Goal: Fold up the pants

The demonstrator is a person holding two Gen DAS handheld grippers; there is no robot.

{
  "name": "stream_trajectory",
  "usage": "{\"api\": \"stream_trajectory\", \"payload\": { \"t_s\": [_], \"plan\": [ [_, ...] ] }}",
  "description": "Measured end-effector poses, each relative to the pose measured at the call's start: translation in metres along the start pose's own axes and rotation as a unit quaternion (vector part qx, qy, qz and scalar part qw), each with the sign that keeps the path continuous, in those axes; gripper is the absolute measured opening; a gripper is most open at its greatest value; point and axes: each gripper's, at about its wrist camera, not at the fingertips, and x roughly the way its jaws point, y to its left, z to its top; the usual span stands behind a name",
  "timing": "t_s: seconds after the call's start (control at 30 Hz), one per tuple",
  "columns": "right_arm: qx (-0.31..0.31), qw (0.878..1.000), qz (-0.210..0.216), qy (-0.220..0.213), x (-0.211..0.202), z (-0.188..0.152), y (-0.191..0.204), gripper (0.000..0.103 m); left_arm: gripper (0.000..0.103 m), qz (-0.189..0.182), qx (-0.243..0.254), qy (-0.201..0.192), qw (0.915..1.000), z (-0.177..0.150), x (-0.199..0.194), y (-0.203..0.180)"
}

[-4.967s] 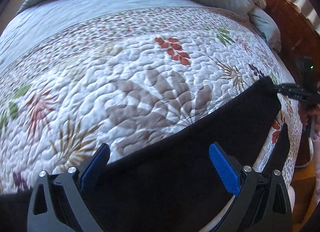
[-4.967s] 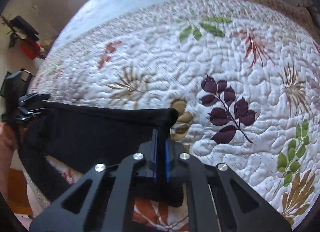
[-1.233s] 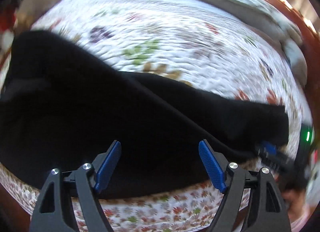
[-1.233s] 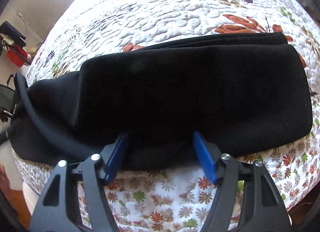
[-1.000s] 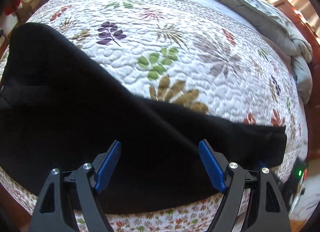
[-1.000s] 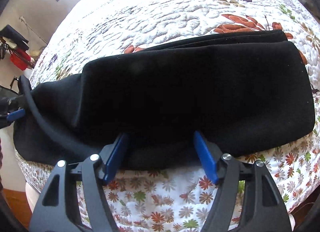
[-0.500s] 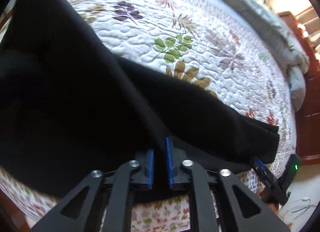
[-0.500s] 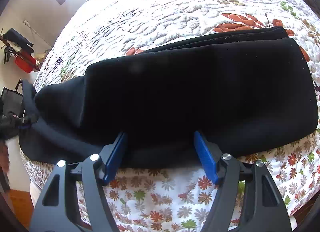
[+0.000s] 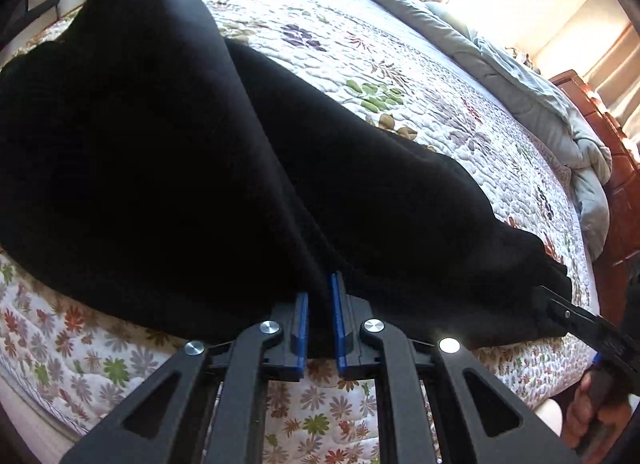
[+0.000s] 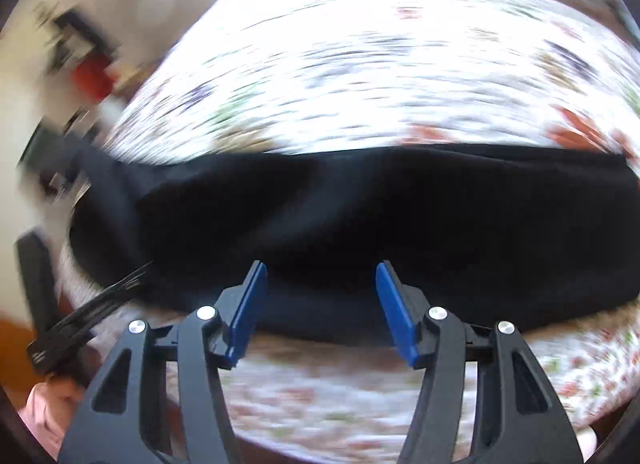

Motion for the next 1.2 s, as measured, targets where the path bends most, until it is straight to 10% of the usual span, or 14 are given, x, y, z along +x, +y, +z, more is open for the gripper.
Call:
{"api": "stream_trajectory", "payload": {
  "t_s": [0.23, 0.37, 0.77, 0.83, 0.87, 0.93, 1.2],
  "plan": [
    [-0.062, 0.995, -0.033, 0.077, 0.07, -0.006, 0.062, 0.058, 0.014, -0.008, 0.01, 0.01, 0.9999, 0.0, 0.002, 0.005],
    [-0.08, 0.993, -0.062, 0.052, 0.073, -0.015, 0.07, 0.06, 0.054, -0.002, -0.01, 0.028, 0.9996, 0.015, -0.007, 0.015],
    [-0.082, 0.995, -0.054, 0.027, 0.077, -0.024, 0.069, 0.06, 0.078, 0.095, -0.09, 0.02, 0.9912, 0.167, -0.028, 0.09],
    [-0.082, 0.995, -0.053, 0.027, 0.074, -0.026, 0.068, 0.06, 0.068, 0.1, -0.099, 0.03, 0.9896, 0.181, -0.022, 0.099],
    [-0.082, 0.995, -0.052, 0.028, 0.074, -0.026, 0.068, 0.06, 0.035, 0.095, -0.099, 0.036, 0.9899, 0.184, -0.019, 0.102],
    [-0.077, 0.995, -0.046, 0.031, 0.073, -0.024, 0.066, 0.06, 0.007, 0.067, -0.108, 0.058, 0.9902, 0.182, -0.011, 0.108],
    [-0.064, 0.997, -0.016, 0.041, 0.07, -0.012, 0.063, 0.062, 0.005, 0.063, -0.089, -0.086, 0.9903, 0.114, -0.085, 0.109]
  ]
}}
